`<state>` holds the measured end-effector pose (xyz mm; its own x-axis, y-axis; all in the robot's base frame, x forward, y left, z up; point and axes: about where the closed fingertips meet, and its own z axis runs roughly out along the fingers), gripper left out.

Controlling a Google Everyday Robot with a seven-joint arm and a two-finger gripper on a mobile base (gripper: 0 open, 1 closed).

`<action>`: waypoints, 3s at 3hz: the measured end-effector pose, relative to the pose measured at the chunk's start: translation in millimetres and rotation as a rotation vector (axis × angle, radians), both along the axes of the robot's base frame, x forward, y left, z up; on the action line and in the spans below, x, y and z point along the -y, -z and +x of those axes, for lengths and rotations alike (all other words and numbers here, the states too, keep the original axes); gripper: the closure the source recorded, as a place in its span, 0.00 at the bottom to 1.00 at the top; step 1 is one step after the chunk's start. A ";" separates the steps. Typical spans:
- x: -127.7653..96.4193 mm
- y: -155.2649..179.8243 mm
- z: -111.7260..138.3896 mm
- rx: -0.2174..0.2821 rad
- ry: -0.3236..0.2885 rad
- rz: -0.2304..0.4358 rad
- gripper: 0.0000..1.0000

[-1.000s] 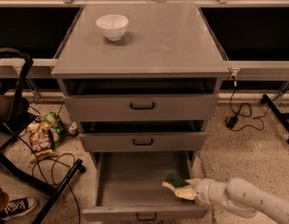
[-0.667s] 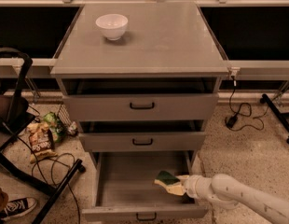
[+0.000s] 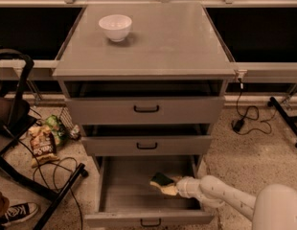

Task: Place sponge into bottom drawer

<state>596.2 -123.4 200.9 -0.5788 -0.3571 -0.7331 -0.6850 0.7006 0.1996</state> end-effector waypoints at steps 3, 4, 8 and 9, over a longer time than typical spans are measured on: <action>5.0 1.5 7.9 0.008 0.017 -0.002 0.36; 5.0 1.5 7.9 0.008 0.017 -0.002 0.05; 4.6 -50.6 2.2 0.067 -0.049 -0.105 0.00; 12.2 -94.7 -6.9 0.091 -0.093 -0.226 0.00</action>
Offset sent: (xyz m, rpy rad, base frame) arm 0.0104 -0.0071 -0.0019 -0.0032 -0.0111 -0.0212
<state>589.3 -135.6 295.6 -0.4715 -0.5661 -0.6762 -0.7566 0.6536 -0.0197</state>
